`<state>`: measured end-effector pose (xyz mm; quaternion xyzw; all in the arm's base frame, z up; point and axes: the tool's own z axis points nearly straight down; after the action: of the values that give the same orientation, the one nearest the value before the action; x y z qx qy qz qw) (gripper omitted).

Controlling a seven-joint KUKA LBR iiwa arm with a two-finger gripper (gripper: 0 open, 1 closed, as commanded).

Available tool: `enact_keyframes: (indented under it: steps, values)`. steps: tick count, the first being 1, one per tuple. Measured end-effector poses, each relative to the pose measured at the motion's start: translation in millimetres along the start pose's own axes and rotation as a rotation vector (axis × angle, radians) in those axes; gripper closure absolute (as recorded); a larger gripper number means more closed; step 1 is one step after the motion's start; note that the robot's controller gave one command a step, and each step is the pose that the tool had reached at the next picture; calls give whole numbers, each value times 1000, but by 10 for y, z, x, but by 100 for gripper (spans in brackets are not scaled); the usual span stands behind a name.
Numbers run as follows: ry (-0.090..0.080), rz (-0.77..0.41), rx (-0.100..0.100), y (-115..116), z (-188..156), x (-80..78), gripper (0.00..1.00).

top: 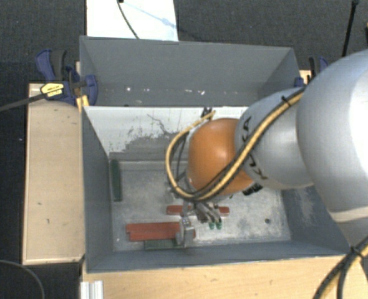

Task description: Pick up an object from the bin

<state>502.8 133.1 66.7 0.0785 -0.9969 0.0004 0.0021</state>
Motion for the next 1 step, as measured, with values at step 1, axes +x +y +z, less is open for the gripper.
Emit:
enact_keyframes:
  steps: [1]
  values:
    - [-4,4,-2,21,-63,-17,100]
